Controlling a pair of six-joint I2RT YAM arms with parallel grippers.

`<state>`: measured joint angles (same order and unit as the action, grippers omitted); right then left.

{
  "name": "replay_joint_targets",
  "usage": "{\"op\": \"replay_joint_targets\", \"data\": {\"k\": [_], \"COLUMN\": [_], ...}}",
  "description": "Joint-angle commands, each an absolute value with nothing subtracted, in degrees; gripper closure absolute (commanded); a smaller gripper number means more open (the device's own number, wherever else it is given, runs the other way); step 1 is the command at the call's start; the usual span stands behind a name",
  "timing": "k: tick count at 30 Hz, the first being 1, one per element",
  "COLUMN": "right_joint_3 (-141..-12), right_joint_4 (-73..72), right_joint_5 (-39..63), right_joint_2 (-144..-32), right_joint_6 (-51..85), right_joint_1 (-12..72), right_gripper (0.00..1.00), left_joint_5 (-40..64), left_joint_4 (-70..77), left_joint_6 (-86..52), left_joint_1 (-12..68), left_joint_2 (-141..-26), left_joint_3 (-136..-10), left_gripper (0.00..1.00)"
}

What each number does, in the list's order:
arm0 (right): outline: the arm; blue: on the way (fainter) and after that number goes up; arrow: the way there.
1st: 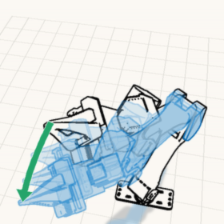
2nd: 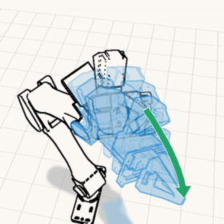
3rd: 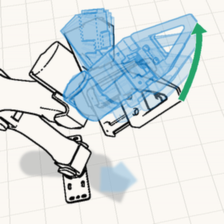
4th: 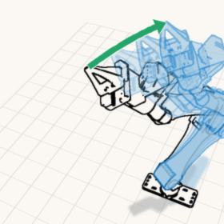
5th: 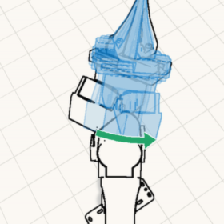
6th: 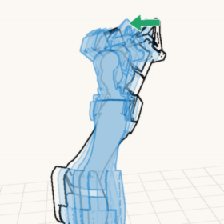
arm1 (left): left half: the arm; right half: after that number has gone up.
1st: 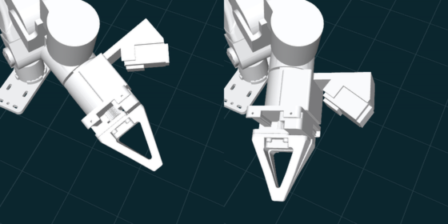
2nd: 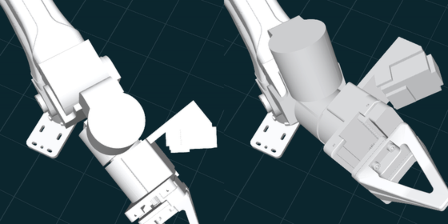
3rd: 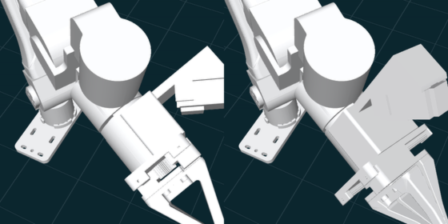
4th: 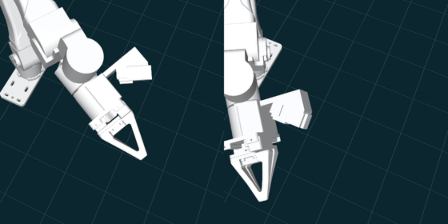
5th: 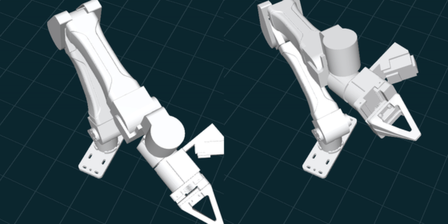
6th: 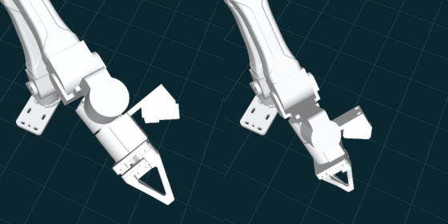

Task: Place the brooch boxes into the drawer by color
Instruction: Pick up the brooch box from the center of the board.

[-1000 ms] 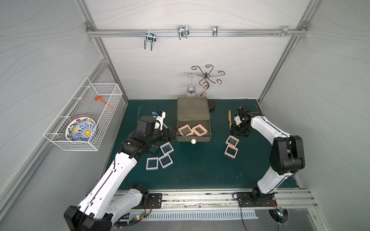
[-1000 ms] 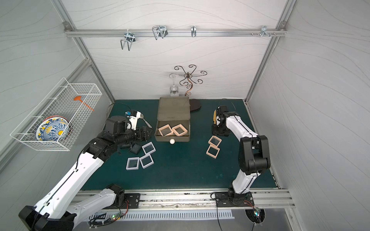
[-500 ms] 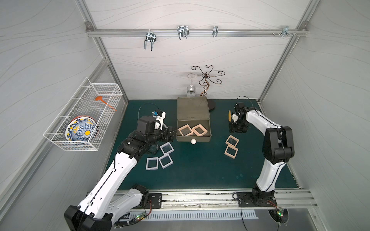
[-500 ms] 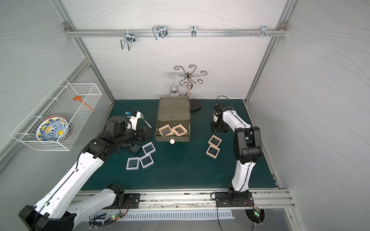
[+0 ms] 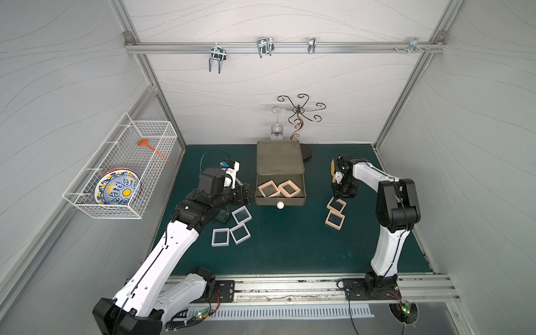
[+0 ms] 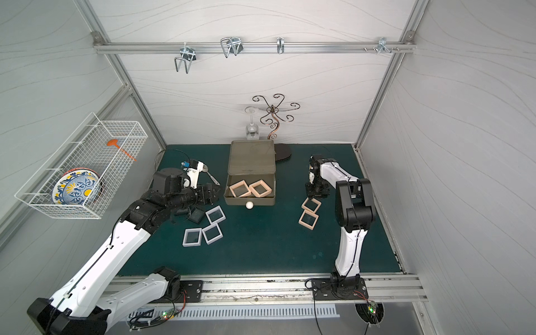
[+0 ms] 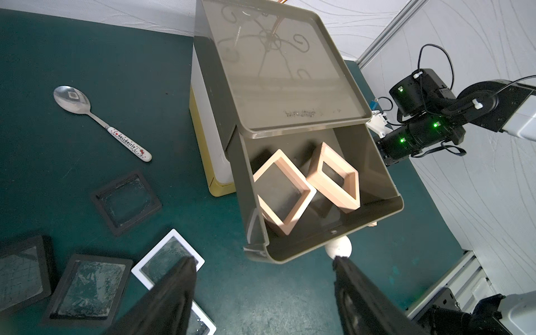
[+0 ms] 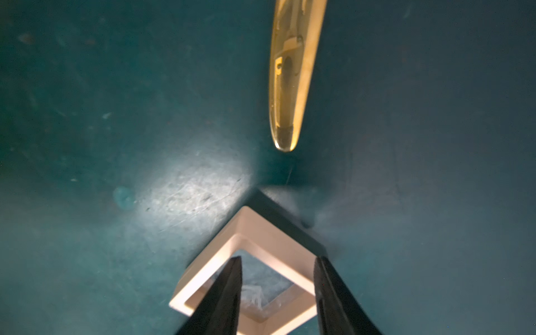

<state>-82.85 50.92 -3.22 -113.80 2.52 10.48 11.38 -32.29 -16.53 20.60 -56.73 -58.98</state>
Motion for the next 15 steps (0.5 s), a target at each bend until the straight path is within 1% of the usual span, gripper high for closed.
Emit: {"op": "replay_joint_targets", "data": {"k": [1, 4, 7, 9, 12, 15], "right_joint_3": [-82.0, -81.7, -81.8, -81.8, -81.9, -81.5], "right_joint_4": [51.2, 50.9, 51.0, 50.8, 50.8, 50.5], "right_joint_5": [-1.9, -1.9, -1.6, -1.4, -1.5, -0.6], "right_joint_2": [-115.0, -115.2, -115.0, -114.7, -114.7, -114.7], "right_joint_6": [2.4, 2.5, 2.6, 2.6, 2.6, 2.8], "right_joint_1": [9.9, 9.6, 9.4, 9.3, 9.3, 9.3], "right_gripper": [0.6, 0.67, 0.79, 0.82, 0.85, 0.91], "left_joint_5": [10.9, 10.9, 11.1, 11.0, 11.0, 10.9], "left_joint_4": [-30.7, -30.7, -30.7, -30.7, -30.8, -30.9], "left_joint_6": [-16.3, -16.3, -16.4, -16.4, -16.4, -16.3], "left_joint_1": [20.3, 20.3, 20.3, 20.3, 20.3, 20.3], "left_joint_2": [-56.6, -56.7, -56.7, -56.6, -56.6, -56.5], "left_joint_3": [-59.8, -59.8, -59.9, -59.9, -59.9, -59.9], "left_gripper": [0.22, 0.22, 0.22, 0.22, 0.22, 0.22]}}
